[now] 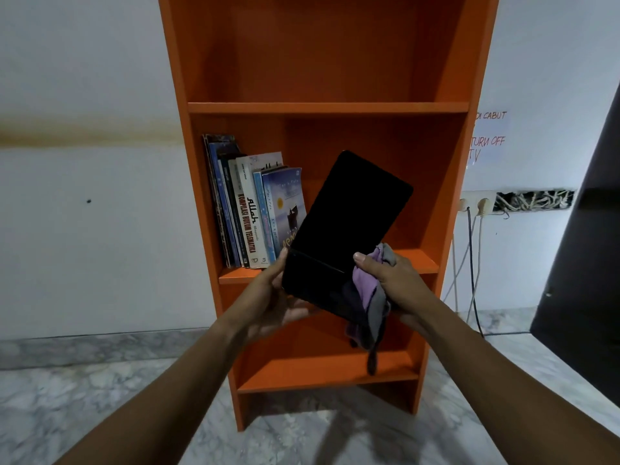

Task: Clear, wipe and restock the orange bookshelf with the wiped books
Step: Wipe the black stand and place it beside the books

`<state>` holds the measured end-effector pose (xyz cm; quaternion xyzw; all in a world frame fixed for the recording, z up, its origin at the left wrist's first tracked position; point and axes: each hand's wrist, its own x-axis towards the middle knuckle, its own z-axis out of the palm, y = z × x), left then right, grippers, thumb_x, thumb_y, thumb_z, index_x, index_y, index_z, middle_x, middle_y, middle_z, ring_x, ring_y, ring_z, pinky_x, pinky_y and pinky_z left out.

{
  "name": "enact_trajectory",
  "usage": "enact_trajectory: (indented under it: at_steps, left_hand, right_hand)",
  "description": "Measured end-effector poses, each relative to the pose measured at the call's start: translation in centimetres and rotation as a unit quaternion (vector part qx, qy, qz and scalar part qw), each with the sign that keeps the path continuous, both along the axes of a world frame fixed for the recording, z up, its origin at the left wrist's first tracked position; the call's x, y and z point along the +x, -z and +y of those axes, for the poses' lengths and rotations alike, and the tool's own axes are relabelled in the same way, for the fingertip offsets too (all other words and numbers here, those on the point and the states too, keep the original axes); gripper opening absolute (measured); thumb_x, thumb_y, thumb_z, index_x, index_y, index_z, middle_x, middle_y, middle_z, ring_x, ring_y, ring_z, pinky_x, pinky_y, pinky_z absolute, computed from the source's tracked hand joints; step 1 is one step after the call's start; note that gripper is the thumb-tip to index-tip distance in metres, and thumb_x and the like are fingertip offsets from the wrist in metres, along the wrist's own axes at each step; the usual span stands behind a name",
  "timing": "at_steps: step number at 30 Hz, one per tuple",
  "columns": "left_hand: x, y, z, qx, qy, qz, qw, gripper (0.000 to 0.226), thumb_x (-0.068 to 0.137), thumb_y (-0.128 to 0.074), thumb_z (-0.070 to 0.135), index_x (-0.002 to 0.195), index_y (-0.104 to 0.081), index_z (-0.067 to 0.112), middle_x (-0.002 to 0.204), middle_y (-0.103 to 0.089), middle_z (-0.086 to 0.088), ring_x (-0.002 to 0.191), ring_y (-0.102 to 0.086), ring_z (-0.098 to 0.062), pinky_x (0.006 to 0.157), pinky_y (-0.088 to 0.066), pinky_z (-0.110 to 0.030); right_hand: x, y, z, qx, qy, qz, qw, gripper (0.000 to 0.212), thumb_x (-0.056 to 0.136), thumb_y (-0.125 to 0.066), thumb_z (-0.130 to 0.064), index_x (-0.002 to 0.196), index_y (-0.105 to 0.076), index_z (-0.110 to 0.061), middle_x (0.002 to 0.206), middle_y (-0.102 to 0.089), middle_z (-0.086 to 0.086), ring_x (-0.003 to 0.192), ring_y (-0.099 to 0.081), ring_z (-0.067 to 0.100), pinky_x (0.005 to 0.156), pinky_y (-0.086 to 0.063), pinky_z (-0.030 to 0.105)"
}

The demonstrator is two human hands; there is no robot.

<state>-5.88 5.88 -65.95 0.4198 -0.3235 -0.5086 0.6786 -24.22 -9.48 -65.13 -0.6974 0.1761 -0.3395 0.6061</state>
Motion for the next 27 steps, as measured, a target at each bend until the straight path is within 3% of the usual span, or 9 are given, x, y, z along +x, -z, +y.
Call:
enact_trajectory:
  at_steps: [4,9,13,15,18,21,23,25,27]
  left_hand:
    - [-1.7,0.3,-0.3,-0.030,0.091,0.088,0.992,0.076,0.093,-0.036,0.073,0.129,-0.070,0.016,0.140,-0.058,-0.024,0.134,-0.051,-0.045,0.114,-0.033,-0.065]
    - [-2.6,0.6,-0.3,-0.067,0.161,0.155,0.972,0.089,0.089,-0.042,0.077,0.146,-0.052,0.010,0.155,-0.040,-0.027,0.143,-0.038,-0.044,0.117,-0.032,-0.057]
    - [-2.7,0.9,-0.6,-0.059,0.155,0.191,0.968,0.089,0.087,-0.052,0.073,0.148,-0.049,0.007,0.157,-0.037,-0.025,0.147,-0.032,-0.042,0.121,-0.027,-0.053]
    - [-3.0,0.7,-0.7,-0.066,0.133,0.201,0.968,0.090,0.086,-0.060,0.069,0.147,-0.049,0.004,0.158,-0.035,-0.023,0.149,-0.028,-0.039,0.124,-0.021,-0.050]
    - [-3.0,0.6,-0.8,-0.079,0.110,0.201,0.970,0.089,0.084,-0.070,0.061,0.146,-0.049,0.001,0.156,-0.038,-0.021,0.148,-0.031,-0.035,0.124,-0.022,-0.045]
    - [-2.3,1.2,-1.1,-0.087,0.085,0.202,0.972,0.090,0.084,-0.073,0.056,0.149,-0.044,0.000,0.159,-0.031,-0.025,0.150,-0.025,-0.040,0.124,-0.018,-0.055]
    - [-1.7,1.6,-1.1,-0.082,0.063,0.211,0.972,0.089,0.083,-0.074,0.055,0.146,-0.048,-0.002,0.157,-0.032,-0.028,0.147,-0.031,-0.044,0.122,-0.021,-0.059]
    - [-1.7,1.8,-1.3,-0.072,0.051,0.204,0.975,0.085,0.080,-0.076,0.055,0.139,-0.056,-0.002,0.157,-0.034,-0.030,0.145,-0.033,-0.047,0.119,-0.026,-0.062]
    - [-2.2,1.6,-1.7,-0.073,0.062,0.186,0.978,0.087,0.076,-0.080,0.055,0.139,-0.057,0.001,0.152,-0.040,-0.033,0.141,-0.039,-0.050,0.117,-0.030,-0.063]
  right_hand:
    - [0.4,-0.9,0.4,0.048,-0.074,-0.006,0.996,0.037,0.090,-0.068,-0.032,0.126,-0.066,-0.028,0.123,-0.074,-0.005,0.116,-0.070,0.018,0.093,-0.055,0.034]
    - [0.0,-1.3,0.3,-0.013,-0.093,0.033,0.995,0.039,0.098,-0.064,-0.030,0.136,-0.058,-0.035,0.131,-0.069,-0.014,0.119,-0.067,0.008,0.094,-0.055,0.027]
    - [0.4,-1.4,0.7,-0.096,0.011,0.043,0.994,0.012,0.095,-0.071,-0.035,0.104,-0.069,-0.028,0.099,-0.075,-0.009,0.091,-0.073,0.011,0.076,-0.055,0.022]
    - [1.1,-0.9,0.9,-0.143,0.086,0.050,0.985,0.023,0.090,-0.076,-0.041,0.090,-0.068,-0.019,0.082,-0.070,-0.002,0.076,-0.068,0.018,0.070,-0.052,0.038]
    - [1.1,-0.9,0.8,-0.202,0.191,0.131,0.952,0.053,0.083,-0.077,-0.050,0.068,-0.045,-0.010,0.059,-0.044,0.003,0.052,-0.041,0.018,0.054,-0.031,0.038]
    - [0.4,-1.8,0.8,-0.185,0.262,0.119,0.940,0.045,0.085,-0.072,-0.040,0.063,-0.039,-0.019,0.055,-0.039,-0.002,0.050,-0.036,0.017,0.055,-0.029,0.036]
    - [0.5,-2.4,1.4,-0.196,0.290,0.046,0.936,0.029,0.091,-0.063,-0.034,0.070,-0.048,-0.019,0.064,-0.049,-0.002,0.056,-0.042,0.017,0.058,-0.033,0.036]
    - [1.2,-3.1,3.1,-0.195,0.264,-0.031,0.944,0.011,0.093,-0.055,-0.029,0.101,-0.057,-0.021,0.096,-0.060,0.003,0.075,-0.057,0.016,0.063,-0.044,0.029]
    - [2.1,-3.5,5.0,-0.250,0.186,-0.051,0.949,0.036,0.089,-0.051,-0.018,0.124,-0.051,-0.019,0.120,-0.053,0.004,0.101,-0.058,0.012,0.080,-0.048,0.018]
